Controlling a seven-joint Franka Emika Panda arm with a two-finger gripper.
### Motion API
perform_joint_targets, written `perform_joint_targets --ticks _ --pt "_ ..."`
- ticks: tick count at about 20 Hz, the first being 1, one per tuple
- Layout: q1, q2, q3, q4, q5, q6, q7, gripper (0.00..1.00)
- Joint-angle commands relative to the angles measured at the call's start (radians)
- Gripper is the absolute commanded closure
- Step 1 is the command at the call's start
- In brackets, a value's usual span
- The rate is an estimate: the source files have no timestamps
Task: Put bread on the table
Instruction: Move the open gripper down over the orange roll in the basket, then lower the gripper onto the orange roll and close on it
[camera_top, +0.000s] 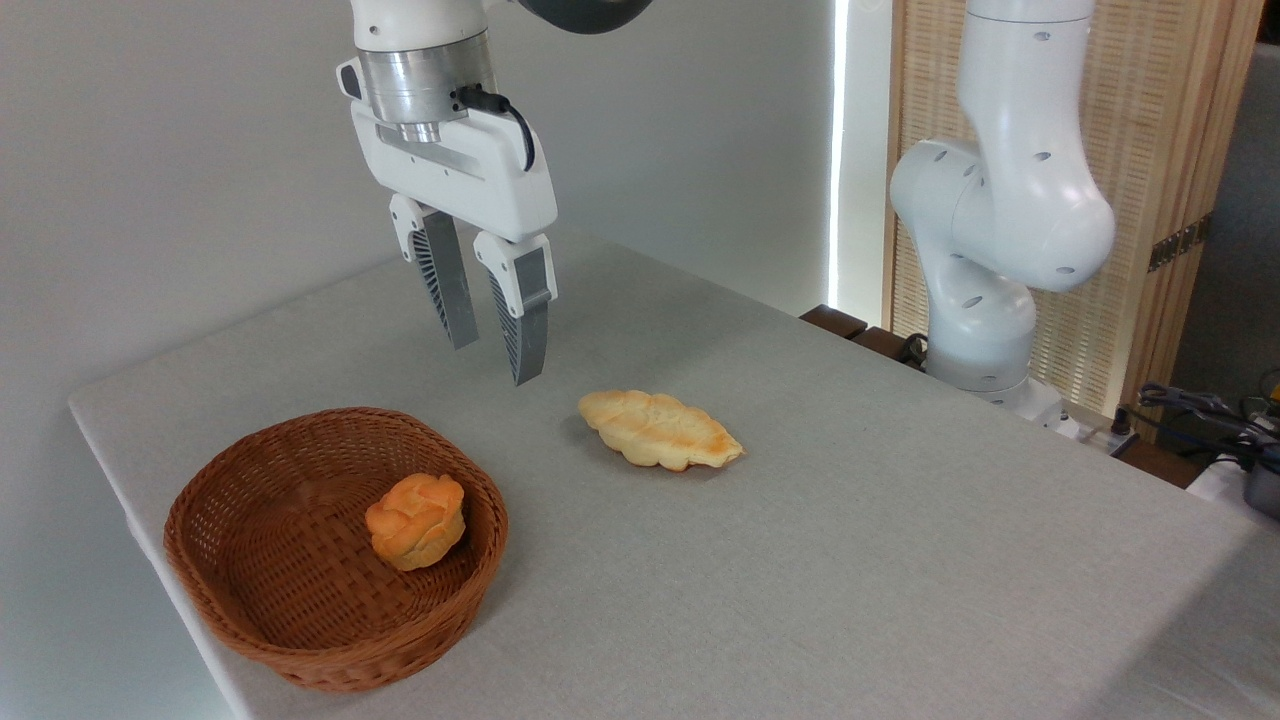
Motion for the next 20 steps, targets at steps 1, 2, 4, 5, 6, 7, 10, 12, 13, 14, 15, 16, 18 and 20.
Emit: perform_joint_targets --ticks 1,2,4,5,6,7,10,12,13,14,15,16,18,20 --pt "-0.006 0.011 0.010 0.013 -0.021 -0.003 0.024 0.00" --pt "-0.006 0.012 0.010 0.013 -0.024 -0.001 0.022 0.00" --pt "-0.006 0.026 0.010 0.015 -0.047 -0.001 0.022 0.00" --pt "-0.006 0.035 0.010 0.015 -0.047 0.003 0.024 0.00" --pt "-0.006 0.035 0.010 0.015 -0.050 0.028 0.022 0.00" --pt "-0.006 0.040 0.010 0.013 -0.053 0.060 0.021 0.00" --pt "-0.006 0.089 0.009 0.013 -0.070 0.158 0.015 0.00" --pt "-0.006 0.113 0.010 0.013 -0.069 0.204 0.016 0.00" --pt "-0.006 0.127 0.010 0.012 -0.067 0.218 0.019 0.00" --pt "-0.006 0.143 0.010 0.012 -0.059 0.232 0.024 0.00" --pt "-0.006 0.156 0.010 0.013 -0.055 0.249 0.024 0.00" --pt "-0.004 0.172 0.012 0.013 -0.055 0.269 0.024 0.00" --pt "-0.004 0.193 0.012 0.013 -0.053 0.292 0.024 0.00" --pt "-0.004 0.210 0.010 0.013 -0.037 0.295 0.024 0.00"
